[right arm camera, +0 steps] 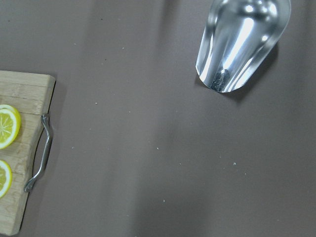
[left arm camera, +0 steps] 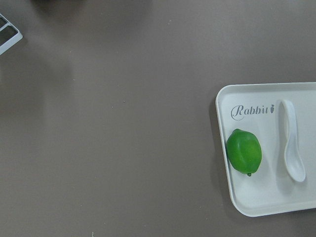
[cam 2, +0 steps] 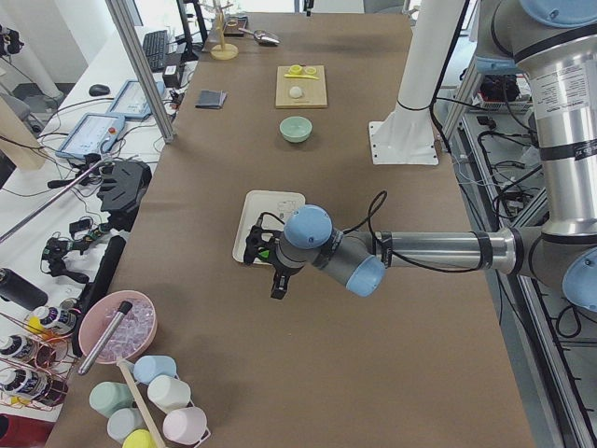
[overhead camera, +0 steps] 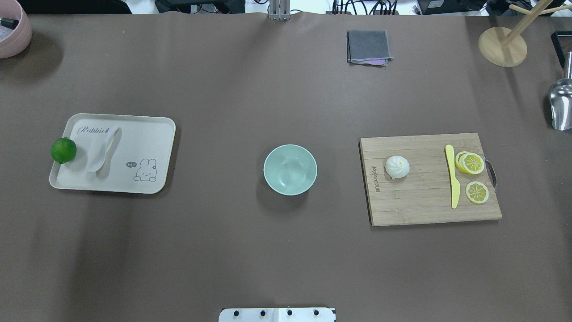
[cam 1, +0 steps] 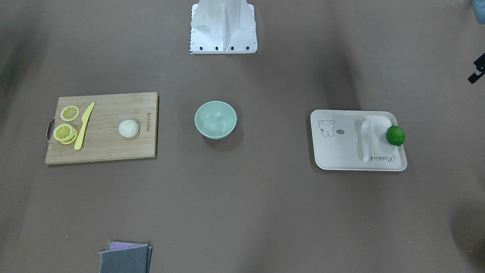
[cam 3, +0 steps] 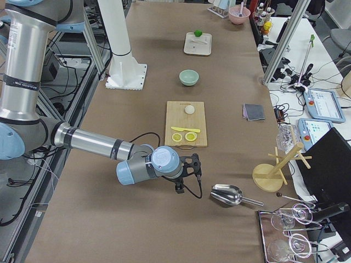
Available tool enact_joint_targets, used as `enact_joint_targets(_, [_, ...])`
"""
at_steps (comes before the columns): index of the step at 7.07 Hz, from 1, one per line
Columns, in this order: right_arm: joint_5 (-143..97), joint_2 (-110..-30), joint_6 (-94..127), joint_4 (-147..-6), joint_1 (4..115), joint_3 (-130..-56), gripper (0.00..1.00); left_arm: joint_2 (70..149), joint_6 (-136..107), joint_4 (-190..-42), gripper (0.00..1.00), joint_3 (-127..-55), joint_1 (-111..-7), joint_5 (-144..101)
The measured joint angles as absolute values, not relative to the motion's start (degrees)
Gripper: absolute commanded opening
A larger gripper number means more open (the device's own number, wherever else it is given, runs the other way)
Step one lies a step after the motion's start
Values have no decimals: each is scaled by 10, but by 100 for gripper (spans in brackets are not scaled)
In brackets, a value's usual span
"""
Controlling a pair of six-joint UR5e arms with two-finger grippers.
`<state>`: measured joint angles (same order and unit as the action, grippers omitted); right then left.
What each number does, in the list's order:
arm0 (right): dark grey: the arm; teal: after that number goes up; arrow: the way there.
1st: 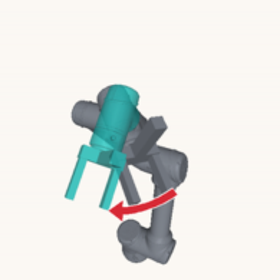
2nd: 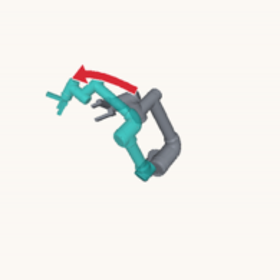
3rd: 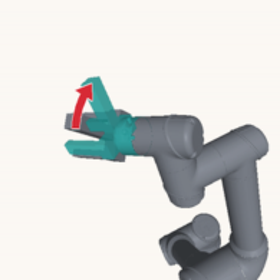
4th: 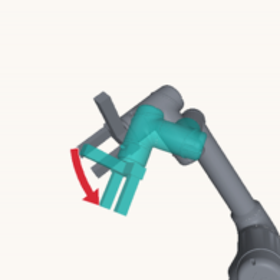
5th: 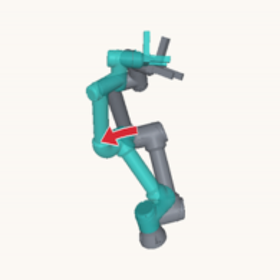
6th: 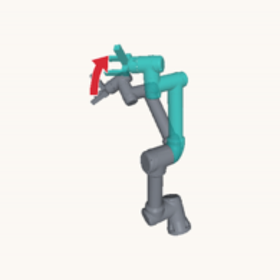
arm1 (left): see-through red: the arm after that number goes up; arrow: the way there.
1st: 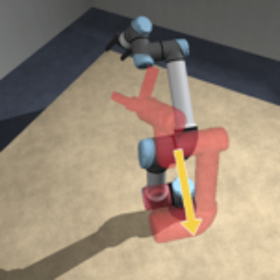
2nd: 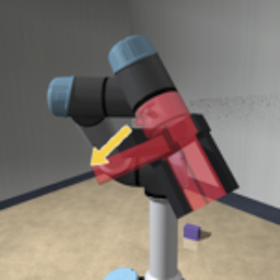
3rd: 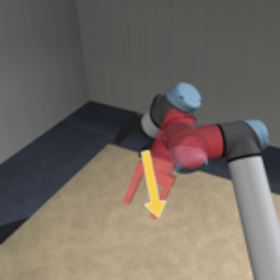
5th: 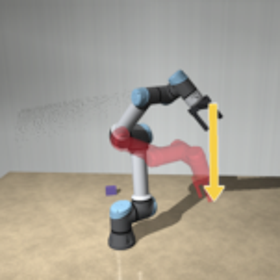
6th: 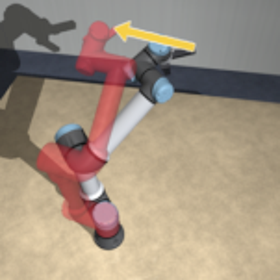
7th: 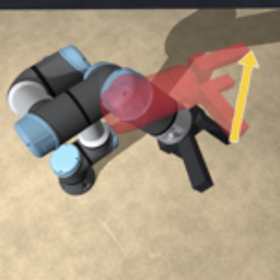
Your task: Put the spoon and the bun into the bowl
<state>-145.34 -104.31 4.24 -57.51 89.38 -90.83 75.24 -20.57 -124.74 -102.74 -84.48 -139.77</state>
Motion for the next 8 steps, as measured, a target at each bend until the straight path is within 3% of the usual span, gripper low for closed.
enact_joint_targets(5, [-1452,-1037,80,-534,892,-909,99,766,-231,-1249,97,-1026,-825,-1386])
enact_joint_targets(8, [-1441,-1021,170,-534,845,-957,96,846,-335,-1245,97,-1025,-725,-1340])
